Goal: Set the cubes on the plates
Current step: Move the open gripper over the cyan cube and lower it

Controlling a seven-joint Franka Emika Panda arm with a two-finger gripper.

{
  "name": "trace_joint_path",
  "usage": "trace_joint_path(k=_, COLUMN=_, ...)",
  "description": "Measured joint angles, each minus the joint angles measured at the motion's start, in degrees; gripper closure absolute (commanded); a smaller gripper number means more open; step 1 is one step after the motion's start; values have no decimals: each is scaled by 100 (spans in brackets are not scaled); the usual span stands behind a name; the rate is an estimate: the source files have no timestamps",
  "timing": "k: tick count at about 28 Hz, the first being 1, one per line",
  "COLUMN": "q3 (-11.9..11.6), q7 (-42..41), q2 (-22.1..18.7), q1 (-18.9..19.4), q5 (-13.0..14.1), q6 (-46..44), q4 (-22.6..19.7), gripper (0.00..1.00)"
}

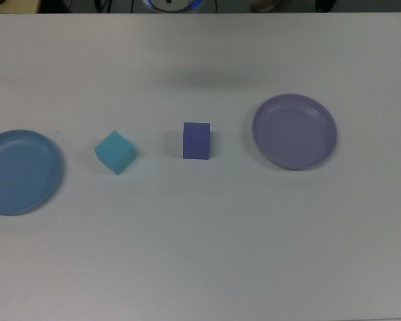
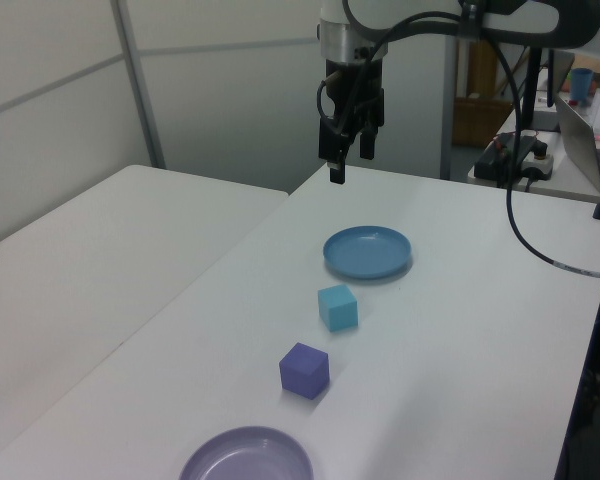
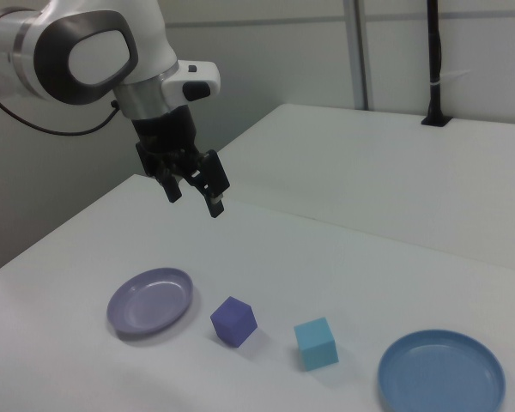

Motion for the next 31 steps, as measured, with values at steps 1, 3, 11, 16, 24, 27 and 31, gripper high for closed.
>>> trace_joint_path(k=1, q3=0, q7=0, q2=5, q1=0, q5=0, q6=0, q4=0, gripper=0)
trace_joint_path(k=3, q3=8, q7=-12, q2=24, q1=27, q5=0, q6=16, q4=-6, gripper=0)
trace_joint_path(k=11, q3=23, q7=-18, q2=544, q1=212, q5=0, q6=695, q4=-49, gripper=0)
trace_joint_path(k=16, q3=13, q7=66, q2=845, q1=196, q5=0, q6=891, q4=-49, gripper=0)
trace_joint_path(k=24, q3=-33, q7=1018, q2=1101, q1=46, q5=12, q6=1129, q4=-69, gripper=0)
trace_joint_path(k=27, q3=-43, q7=1363, q2=1215, q1=-64, q5=12, q6=1134, q4=-138, gripper=0)
trace_joint_path(k=31, q3=-50, q7=1628, q2=1306, q1=-223, q5=12, q6=1137, q4=-270, gripper=0)
